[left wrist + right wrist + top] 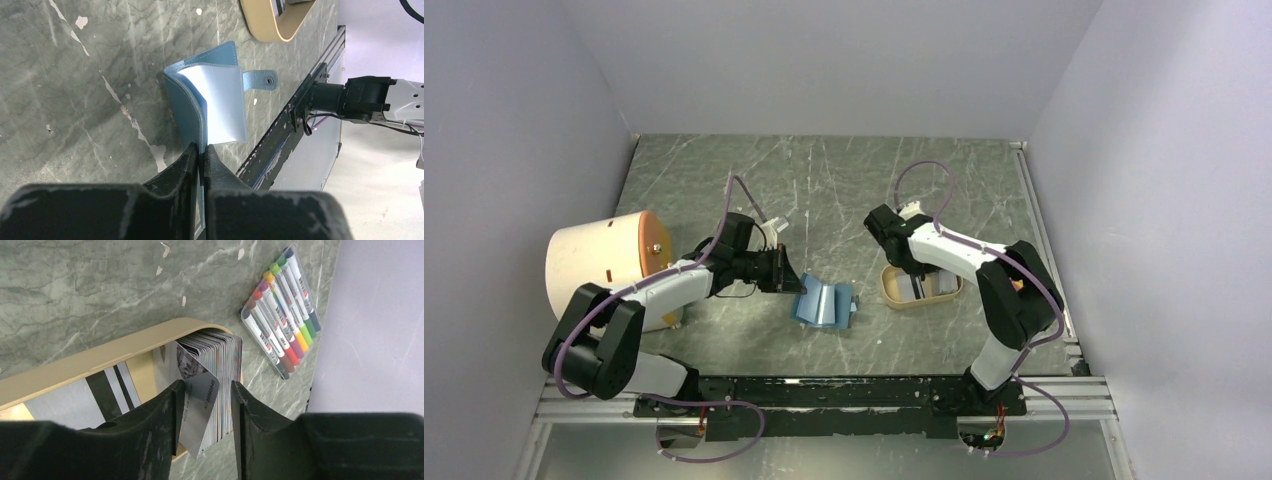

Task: Put the credit cards into the card holder
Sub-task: Pick up the credit card from the storage box.

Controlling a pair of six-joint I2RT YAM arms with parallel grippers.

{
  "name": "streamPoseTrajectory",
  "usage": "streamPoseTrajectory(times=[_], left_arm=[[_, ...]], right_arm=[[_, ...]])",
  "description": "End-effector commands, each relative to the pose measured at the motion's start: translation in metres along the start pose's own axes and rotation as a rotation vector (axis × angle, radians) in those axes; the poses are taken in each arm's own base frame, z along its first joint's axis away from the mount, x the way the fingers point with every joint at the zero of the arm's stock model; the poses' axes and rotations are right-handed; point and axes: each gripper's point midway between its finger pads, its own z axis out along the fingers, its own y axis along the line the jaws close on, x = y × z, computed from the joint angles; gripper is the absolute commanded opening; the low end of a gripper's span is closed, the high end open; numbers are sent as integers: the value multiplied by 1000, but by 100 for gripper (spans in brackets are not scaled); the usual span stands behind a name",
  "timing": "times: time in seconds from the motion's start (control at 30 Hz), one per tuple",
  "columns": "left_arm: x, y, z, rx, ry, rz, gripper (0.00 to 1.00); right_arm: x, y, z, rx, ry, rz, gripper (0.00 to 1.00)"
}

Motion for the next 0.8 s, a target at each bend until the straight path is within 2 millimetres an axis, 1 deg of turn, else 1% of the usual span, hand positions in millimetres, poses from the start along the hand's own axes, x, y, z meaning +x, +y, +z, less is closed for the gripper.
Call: streamPoseTrajectory(times=[0.0,0.17,0.37,0.63,0.77], left_arm=[[-11,-5,-3,13,-28,31,9],[-9,-3,-2,10,-24,26,9],[-10,-3,-1,12,-23,26,9],[-10,-2,1,16,-20,22,9],[-10,-2,1,15,-20,23,9]], right_arm=[[-3,-12,-1,32,-20,2,40],[-3,-12,-1,31,-29,2,34],[-11,-15,-6,19,-57,23,28],[-16,-13,-7,2,-71,17,14],[-18,-12,-9,-8,-72,22,12]])
